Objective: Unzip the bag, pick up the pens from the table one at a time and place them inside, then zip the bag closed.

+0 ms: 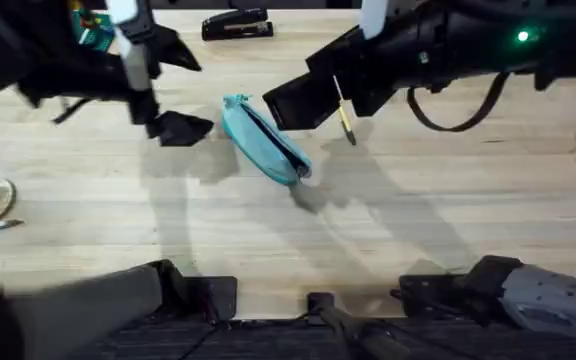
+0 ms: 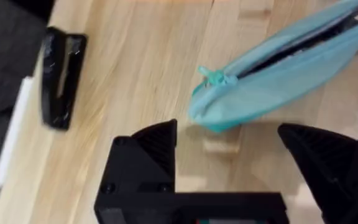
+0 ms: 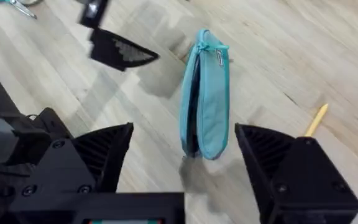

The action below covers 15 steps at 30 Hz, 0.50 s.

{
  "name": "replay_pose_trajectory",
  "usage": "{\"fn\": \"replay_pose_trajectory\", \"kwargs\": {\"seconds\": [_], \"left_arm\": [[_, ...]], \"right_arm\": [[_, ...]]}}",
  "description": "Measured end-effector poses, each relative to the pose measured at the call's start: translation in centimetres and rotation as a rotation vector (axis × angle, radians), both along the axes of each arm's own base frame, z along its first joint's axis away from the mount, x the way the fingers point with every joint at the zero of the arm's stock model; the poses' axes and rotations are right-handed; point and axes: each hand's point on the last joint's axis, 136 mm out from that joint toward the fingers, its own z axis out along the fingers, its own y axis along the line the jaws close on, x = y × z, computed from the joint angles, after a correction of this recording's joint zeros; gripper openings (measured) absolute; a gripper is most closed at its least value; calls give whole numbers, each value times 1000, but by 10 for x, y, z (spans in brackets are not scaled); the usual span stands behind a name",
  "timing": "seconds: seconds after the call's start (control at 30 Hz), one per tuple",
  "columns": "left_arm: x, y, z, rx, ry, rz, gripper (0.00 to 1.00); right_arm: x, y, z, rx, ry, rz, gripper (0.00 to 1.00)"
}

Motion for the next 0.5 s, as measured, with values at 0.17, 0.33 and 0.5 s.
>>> {"fn": "replay_pose_trajectory", "kwargs": {"seconds": [0.17,0.33,0.5], "left_arm": [[-28,17,31,94,-52,77,992],[-54,19,50,131,-80,115,992],[-75,12,58,132,-71,116,992]], "right_arm": [[0,0,0,0,0,0,998],[0,0,0,0,0,0,998],[0,0,0,2,3,-4,998]]}}
